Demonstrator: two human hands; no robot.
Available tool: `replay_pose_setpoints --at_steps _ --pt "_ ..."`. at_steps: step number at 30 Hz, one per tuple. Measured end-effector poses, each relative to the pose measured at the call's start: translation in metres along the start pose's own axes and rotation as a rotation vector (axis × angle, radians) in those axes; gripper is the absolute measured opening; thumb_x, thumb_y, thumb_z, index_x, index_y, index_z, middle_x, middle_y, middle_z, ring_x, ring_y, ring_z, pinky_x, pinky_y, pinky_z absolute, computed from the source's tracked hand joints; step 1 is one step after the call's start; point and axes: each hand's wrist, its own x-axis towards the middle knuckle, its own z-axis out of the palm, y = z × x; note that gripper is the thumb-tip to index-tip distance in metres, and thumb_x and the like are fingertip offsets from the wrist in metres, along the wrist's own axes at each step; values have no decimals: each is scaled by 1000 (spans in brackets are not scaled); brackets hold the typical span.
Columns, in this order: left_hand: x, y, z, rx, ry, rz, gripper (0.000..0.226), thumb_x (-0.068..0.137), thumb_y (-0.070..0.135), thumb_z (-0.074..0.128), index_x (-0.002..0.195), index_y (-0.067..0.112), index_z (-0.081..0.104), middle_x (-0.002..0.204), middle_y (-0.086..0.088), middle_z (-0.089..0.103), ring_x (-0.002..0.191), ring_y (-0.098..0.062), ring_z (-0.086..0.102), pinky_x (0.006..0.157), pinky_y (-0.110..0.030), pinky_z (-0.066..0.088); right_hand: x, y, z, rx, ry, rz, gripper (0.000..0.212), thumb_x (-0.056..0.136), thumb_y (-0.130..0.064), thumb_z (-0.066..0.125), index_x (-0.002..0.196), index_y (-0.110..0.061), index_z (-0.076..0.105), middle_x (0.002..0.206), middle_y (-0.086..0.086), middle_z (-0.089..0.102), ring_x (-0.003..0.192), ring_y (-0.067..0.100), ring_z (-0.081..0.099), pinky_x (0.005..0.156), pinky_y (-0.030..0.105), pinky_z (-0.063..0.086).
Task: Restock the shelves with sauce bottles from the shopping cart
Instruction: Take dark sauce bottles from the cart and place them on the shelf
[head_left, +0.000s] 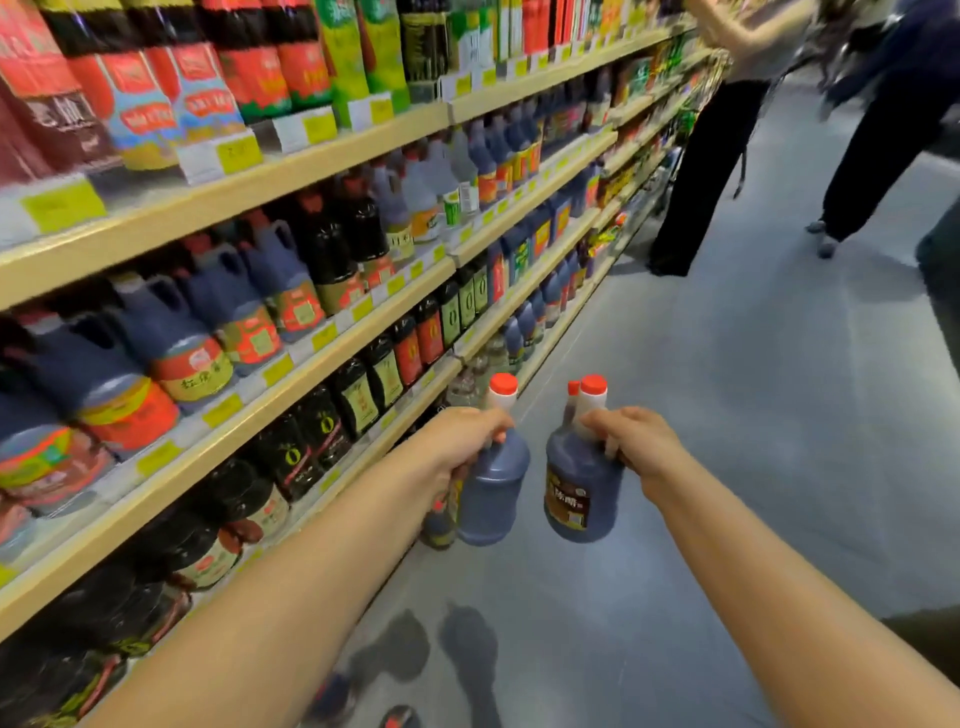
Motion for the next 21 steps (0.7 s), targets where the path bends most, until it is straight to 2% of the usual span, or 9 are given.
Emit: replay_pose_setpoints --at_steps 3,8,10,13,17,21 --pt "42 32 8 -19 -4 7 30 85 25 56 58 19 47 50 0 33 39 -14 25 45 -23 18 46 -17 -16 4 1 6 17 84 -19 66 74 -9 57 70 9 55 63 17 49 55 27 40" --pt "114 80 37 -62 11 -13 29 86 24 55 59 19 46 51 -1 34 32 -11 25 42 -18 18 128 -43 -50 -63 -36 -12 17 85 -20 64 75 -8 57 78 13 56 75 23 52 68 33 43" --pt "143 100 48 -76 36 -23 29 86 26 56 59 19 47 51 -1 36 33 -11 26 42 -19 19 160 -55 -64 -81 -66 -25 15 86 -18 63 78 -7 57 74 11 54 75 22 51 66 32 43" --pt "181 131 61 -111 57 -31 31 84 28 57 57 19 47 47 -1 35 30 -11 26 41 -18 18 206 -73 -85 -122 -76 -45 20 85 -16 63 68 -9 54 64 10 49 65 19 46 55 27 37" --pt "225 169 74 -169 96 -18 35 88 31 56 56 18 46 47 0 33 32 -10 23 39 -16 15 265 -98 -106 -134 -64 -25 22 84 -15 62 65 -9 52 64 12 48 67 22 47 58 27 39" --pt "272 204 83 -155 118 -8 35 86 33 55 56 19 44 48 0 29 33 -11 20 40 -17 13 322 -115 -122 -85 -76 -27 17 83 -16 63 73 -6 55 67 13 50 67 21 49 62 30 42"
